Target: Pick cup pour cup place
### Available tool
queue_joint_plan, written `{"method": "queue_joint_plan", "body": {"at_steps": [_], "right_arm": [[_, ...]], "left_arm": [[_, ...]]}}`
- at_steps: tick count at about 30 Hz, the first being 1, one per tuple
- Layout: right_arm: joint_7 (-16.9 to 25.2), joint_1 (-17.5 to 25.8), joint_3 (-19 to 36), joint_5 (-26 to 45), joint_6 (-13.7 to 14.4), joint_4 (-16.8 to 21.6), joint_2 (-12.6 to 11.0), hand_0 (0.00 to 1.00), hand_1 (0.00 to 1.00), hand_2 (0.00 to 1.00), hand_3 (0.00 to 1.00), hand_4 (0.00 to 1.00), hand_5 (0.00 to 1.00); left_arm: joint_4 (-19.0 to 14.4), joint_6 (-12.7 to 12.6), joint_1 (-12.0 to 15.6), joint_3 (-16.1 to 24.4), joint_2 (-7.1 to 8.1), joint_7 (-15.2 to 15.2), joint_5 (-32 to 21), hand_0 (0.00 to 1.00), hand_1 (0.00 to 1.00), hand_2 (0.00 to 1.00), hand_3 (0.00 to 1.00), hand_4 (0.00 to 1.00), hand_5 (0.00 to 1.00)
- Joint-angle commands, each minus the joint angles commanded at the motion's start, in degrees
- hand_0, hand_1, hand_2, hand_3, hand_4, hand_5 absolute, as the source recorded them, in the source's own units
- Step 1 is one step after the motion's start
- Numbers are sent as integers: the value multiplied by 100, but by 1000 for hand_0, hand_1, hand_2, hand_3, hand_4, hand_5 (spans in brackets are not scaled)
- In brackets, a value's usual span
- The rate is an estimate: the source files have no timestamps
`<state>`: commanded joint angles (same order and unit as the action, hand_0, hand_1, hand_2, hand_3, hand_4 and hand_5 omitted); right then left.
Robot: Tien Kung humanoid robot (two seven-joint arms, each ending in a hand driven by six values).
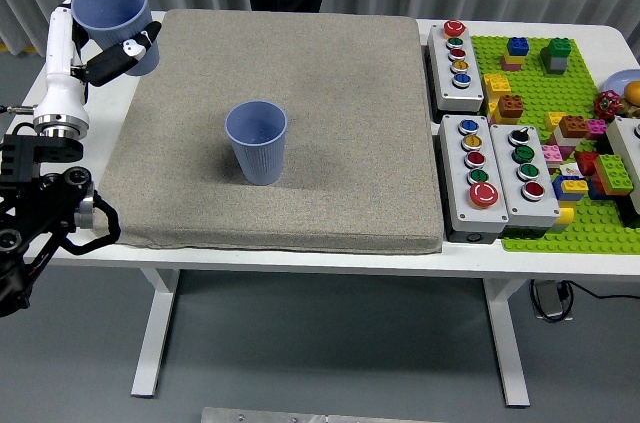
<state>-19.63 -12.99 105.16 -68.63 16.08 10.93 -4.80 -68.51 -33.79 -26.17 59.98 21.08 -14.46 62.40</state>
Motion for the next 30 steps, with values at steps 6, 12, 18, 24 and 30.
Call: {"method": "queue_joint_plan", "body": {"at_steps": [6, 12, 18, 24, 30], "right_arm": [[1, 6, -15, 15, 10, -1, 9, 681, 628, 584, 569, 2, 150], [0, 9, -7, -12, 9, -2, 7, 681, 628, 584, 569, 2, 147], [6, 0, -1, -17, 11, -2, 6, 681, 628, 584, 569, 2, 147], [3, -8, -7, -10, 15, -3, 5, 681, 628, 584, 569, 2, 149], [3, -3, -20, -5, 18, -4, 5, 680, 628, 584, 569, 2, 147]], "left_arm": [[233, -317, 226, 96, -372, -87, 443, 472, 487, 503, 510, 708, 118], [543, -319, 377, 3, -570, -293, 717, 469, 484, 505, 514, 709, 124], [988, -319, 463, -87, -749, -524, 312, 468, 483, 506, 516, 712, 134], [1216, -319, 415, -123, -804, -510, 160, 478, 486, 509, 517, 718, 149], [1426, -319, 383, -165, -851, -544, 91, 485, 487, 513, 517, 720, 160]]}}
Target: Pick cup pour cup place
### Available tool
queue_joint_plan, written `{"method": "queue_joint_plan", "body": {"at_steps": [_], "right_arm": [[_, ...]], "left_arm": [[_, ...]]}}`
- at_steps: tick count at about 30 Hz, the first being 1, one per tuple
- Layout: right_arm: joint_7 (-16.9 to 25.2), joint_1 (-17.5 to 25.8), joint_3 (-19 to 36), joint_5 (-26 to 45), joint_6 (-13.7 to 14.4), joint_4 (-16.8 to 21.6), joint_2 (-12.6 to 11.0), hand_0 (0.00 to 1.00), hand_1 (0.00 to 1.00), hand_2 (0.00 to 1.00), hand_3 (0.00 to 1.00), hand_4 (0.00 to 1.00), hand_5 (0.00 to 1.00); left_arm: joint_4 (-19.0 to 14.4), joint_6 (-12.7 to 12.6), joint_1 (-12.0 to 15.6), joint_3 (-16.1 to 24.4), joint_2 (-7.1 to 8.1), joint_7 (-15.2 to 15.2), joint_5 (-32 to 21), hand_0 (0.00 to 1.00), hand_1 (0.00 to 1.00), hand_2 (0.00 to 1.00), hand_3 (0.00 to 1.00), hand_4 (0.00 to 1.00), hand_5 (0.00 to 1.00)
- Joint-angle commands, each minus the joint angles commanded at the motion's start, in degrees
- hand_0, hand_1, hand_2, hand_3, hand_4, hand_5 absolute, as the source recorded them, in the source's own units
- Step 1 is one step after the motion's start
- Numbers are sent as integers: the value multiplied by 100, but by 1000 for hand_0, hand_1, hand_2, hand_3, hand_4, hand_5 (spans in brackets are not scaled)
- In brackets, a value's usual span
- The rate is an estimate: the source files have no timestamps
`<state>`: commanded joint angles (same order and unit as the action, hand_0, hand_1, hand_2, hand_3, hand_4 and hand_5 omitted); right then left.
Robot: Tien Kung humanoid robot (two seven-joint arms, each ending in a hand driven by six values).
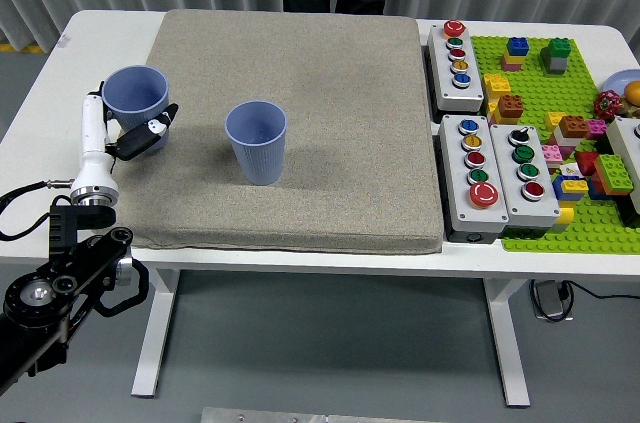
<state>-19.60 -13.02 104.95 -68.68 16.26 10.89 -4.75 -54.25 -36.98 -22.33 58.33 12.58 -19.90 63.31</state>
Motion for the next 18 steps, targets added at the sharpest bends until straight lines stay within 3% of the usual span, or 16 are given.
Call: {"method": "queue_joint_plan", "body": {"at_steps": [18], "right_arm": [[-20, 37, 1, -46, -4, 3, 16, 681, 628, 583, 569, 2, 149]], "left_arm": [[284, 0, 16, -73, -137, -410, -491, 497, 488, 519, 531, 728, 176]]}}
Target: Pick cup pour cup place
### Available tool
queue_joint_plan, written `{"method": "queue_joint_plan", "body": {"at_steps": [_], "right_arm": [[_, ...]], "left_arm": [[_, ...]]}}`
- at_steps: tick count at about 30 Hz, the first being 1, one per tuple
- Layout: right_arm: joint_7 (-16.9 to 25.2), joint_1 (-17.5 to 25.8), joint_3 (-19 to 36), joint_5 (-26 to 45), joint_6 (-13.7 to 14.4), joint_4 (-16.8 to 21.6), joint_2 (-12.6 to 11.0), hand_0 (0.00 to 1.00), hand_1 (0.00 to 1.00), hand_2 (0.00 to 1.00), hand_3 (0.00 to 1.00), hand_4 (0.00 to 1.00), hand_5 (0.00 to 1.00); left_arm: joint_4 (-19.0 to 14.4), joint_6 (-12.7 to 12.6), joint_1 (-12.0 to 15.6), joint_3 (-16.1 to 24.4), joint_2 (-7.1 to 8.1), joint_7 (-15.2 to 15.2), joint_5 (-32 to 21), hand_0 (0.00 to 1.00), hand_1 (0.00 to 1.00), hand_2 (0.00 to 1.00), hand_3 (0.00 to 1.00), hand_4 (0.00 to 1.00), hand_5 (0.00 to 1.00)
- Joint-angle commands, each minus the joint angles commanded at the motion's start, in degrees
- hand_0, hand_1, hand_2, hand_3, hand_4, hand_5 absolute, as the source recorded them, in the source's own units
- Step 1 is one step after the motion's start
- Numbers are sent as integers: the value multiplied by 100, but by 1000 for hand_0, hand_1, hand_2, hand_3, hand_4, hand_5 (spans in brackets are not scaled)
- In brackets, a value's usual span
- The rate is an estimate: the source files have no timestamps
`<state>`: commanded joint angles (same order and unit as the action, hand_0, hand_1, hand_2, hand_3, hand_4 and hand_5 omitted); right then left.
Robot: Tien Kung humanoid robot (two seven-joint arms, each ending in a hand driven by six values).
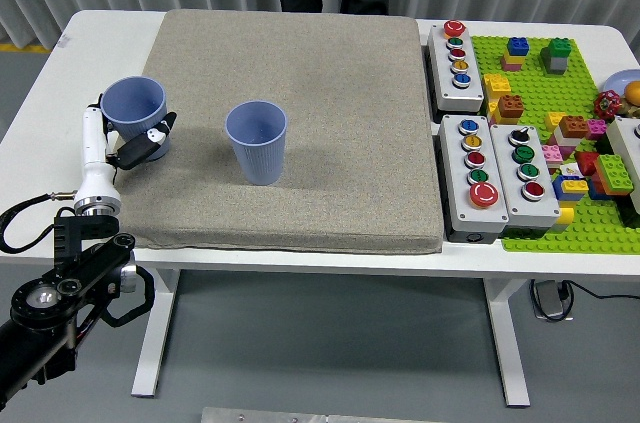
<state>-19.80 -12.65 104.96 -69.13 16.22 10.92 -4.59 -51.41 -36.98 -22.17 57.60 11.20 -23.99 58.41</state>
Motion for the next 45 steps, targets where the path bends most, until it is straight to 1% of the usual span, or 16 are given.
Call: {"method": "queue_joint_plan", "body": {"at_steps": [11, 12, 17, 18, 23, 24, 29, 30, 35, 36, 41, 42, 45], "right_arm": [[6, 15, 25, -24, -19, -3, 1, 681, 628, 583, 569, 2, 149], [7, 11, 28, -27, -22, -3, 0, 682, 628, 583, 569, 2, 149], [11, -13, 23, -10, -24, -5, -4, 682, 628, 583, 569, 2, 149], [15, -18, 15, 2, -23, -7, -5, 682, 628, 583, 569, 2, 147], [19, -28, 6, 24, -19, -8, -7, 682, 628, 583, 569, 2, 147], [18, -28, 8, 21, -20, -8, -7, 681, 628, 584, 569, 2, 147], [18, -30, 15, 14, -22, -9, -8, 681, 628, 584, 569, 2, 147], [18, -30, 13, 18, -22, -9, -7, 681, 628, 584, 569, 2, 147], [20, -32, 16, 19, -21, -10, -9, 681, 628, 584, 569, 2, 147], [19, -35, 18, 18, -22, -10, -9, 680, 628, 583, 569, 2, 148], [22, -44, 13, 33, -23, -12, -12, 680, 628, 583, 569, 2, 148], [23, -45, 12, 34, -23, -12, -12, 680, 629, 584, 569, 2, 149], [21, -48, 13, 32, -25, -12, -13, 680, 629, 584, 569, 2, 149]], "left_arm": [[22, 67, 39, -61, -11, -24, -21, 506, 493, 525, 529, 729, 183], [9, 77, 35, -50, -11, -13, 10, 526, 511, 548, 541, 760, 213], [-2, 121, 5, -17, -3, -2, 91, 526, 511, 548, 541, 760, 213], [5, 154, 5, -2, 0, 19, 112, 586, 588, 689, 759, 842, 279], [12, 236, 7, 24, 2, 78, 193, 586, 588, 689, 759, 842, 279], [13, 246, 6, 27, 0, 88, 206, 595, 601, 715, 774, 863, 290], [10, 332, 11, 25, -2, 141, 267, 595, 601, 715, 774, 863, 290], [9, 365, 18, 26, -4, 164, 293, 609, 635, 750, 784, 864, 298], [-6, 411, 29, 48, -12, 182, 347, 609, 635, 750, 784, 864, 298], [-13, 416, 27, 55, -12, 187, 368, 632, 678, 802, 816, 908, 321], [-48, 487, 16, 88, -1, 224, 487, 632, 678, 802, 816, 908, 321], [-54, 501, 17, 96, 0, 227, 500, 689, 733, 874, 870, 913, 333], [-79, 524, 30, 125, -1, 226, 534, 689, 733, 874, 870, 913, 333]]}}
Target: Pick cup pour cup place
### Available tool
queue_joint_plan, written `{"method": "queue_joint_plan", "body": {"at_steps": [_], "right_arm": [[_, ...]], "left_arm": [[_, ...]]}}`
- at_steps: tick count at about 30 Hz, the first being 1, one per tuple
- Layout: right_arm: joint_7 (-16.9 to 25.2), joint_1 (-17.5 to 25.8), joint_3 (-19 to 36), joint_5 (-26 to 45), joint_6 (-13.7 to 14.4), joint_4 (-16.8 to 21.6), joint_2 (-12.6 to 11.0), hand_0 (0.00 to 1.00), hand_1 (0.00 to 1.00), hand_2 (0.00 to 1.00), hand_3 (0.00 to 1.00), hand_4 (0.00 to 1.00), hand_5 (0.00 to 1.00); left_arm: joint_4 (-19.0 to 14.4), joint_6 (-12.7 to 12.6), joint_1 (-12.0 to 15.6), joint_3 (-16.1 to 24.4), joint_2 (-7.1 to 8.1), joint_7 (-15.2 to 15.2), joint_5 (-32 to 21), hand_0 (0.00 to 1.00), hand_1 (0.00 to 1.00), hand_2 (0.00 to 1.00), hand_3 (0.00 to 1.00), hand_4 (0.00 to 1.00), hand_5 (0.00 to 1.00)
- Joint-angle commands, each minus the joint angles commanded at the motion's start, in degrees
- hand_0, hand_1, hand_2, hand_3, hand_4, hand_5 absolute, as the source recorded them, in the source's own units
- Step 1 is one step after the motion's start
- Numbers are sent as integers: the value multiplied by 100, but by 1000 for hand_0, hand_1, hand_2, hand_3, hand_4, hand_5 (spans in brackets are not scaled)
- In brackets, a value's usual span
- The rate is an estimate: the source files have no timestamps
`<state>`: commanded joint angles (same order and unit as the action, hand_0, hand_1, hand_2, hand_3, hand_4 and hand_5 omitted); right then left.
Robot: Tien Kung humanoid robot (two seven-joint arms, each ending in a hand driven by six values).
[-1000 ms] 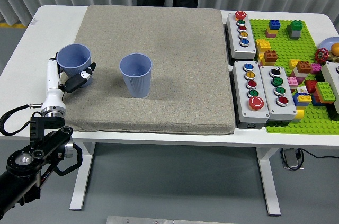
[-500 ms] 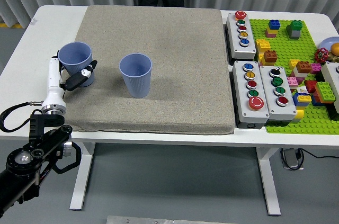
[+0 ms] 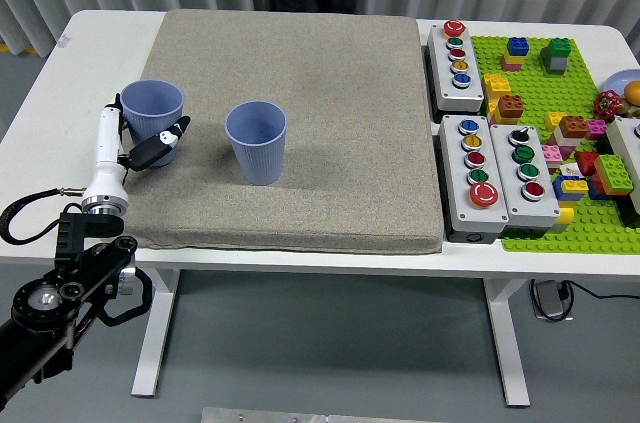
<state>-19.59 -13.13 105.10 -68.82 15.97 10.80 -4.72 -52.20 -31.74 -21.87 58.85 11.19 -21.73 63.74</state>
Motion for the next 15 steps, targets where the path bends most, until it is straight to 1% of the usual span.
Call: {"method": "queue_joint_plan", "body": {"at_steps": [3, 4, 8, 15], "right_arm": [[-1, 3, 5, -6, -2, 0, -1, 680, 629, 584, 569, 2, 149], [-2, 4, 7, -11, -3, 0, 0, 681, 628, 584, 569, 2, 150], [-6, 11, 9, -18, -6, -1, 2, 681, 628, 584, 569, 2, 150], [-15, 26, 46, -72, -19, 1, 5, 681, 628, 584, 569, 2, 149]], "left_arm": [[-16, 1, 25, 30, -7, 7, 26, 689, 733, 874, 870, 913, 333], [-20, 6, 43, 43, -9, 4, 29, 693, 743, 881, 859, 897, 321], [-24, 8, 103, 71, -18, -9, 4, 693, 743, 881, 859, 897, 321], [-121, 34, 205, 172, -38, 3, 109, 695, 747, 881, 855, 902, 324]]}}
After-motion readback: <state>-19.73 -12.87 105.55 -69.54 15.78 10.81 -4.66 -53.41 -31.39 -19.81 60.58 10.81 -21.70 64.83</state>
